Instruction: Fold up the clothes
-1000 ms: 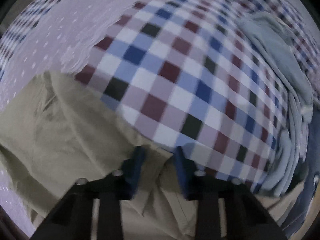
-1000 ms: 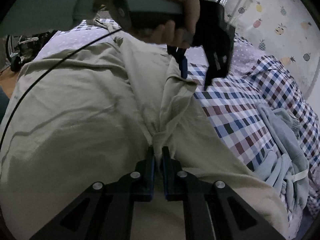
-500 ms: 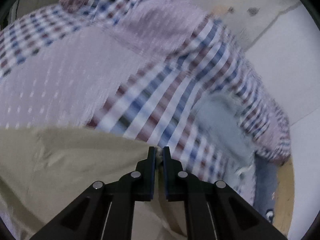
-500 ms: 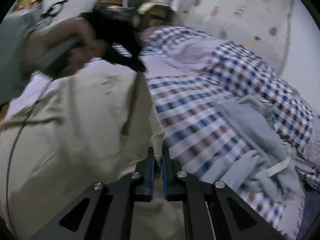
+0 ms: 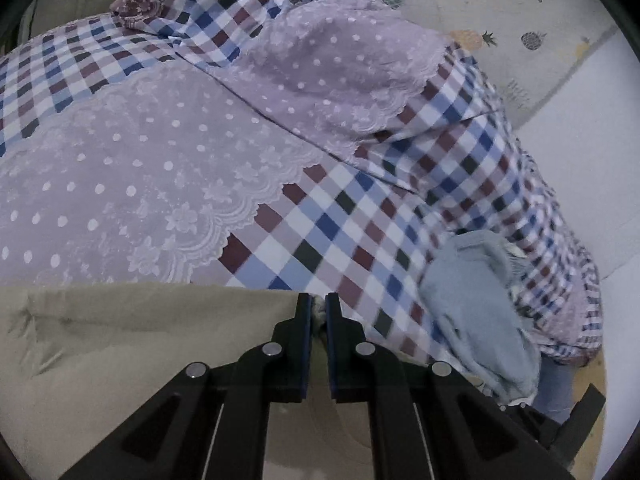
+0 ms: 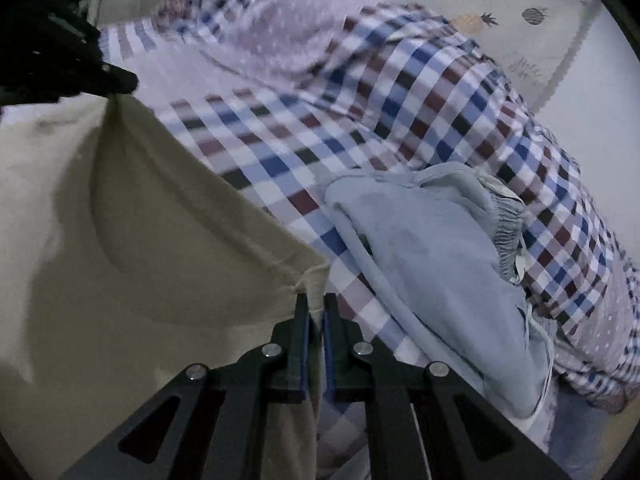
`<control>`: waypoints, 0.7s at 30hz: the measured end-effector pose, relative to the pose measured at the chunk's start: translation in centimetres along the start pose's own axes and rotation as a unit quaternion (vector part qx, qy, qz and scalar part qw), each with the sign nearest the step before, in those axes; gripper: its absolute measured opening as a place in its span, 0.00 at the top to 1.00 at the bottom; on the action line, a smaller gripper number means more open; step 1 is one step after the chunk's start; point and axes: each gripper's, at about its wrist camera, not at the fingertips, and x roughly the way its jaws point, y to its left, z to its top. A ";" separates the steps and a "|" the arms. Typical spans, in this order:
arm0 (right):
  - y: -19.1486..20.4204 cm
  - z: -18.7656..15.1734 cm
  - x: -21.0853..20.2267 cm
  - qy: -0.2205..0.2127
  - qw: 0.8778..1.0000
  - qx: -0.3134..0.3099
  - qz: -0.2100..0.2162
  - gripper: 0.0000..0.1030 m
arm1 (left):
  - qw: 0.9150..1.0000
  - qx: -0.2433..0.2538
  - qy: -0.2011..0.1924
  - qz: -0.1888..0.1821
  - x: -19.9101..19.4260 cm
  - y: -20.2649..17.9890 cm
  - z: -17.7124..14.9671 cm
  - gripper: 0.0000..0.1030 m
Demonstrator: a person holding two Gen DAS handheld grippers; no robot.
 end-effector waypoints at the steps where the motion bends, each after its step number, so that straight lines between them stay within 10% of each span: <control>1: 0.0 0.6 1.2 0.011 1.000 -0.003 -0.007 0.96 | 1.000 0.000 0.002 0.003 0.6 0.2 0.0 0.95; 8: 1.9 0.2 5.8 0.067 0.997 -0.007 -0.036 0.94 | 0.999 -0.022 0.015 -0.041 0.3 2.4 -0.1 0.87; 10: 1.4 0.4 5.2 0.066 0.997 0.008 -0.050 0.76 | 0.997 -0.030 0.015 -0.065 -0.7 3.0 0.0 0.52; 13: -0.6 -0.1 1.8 0.017 0.996 0.060 -0.061 0.53 | 0.994 -0.042 0.009 -0.104 -2.7 4.1 0.3 0.18; 21: -6.9 -7.4 -13.6 -0.140 0.968 0.202 -0.043 0.19 | 0.977 -0.088 -0.101 -0.166 -19.5 13.8 0.8 0.14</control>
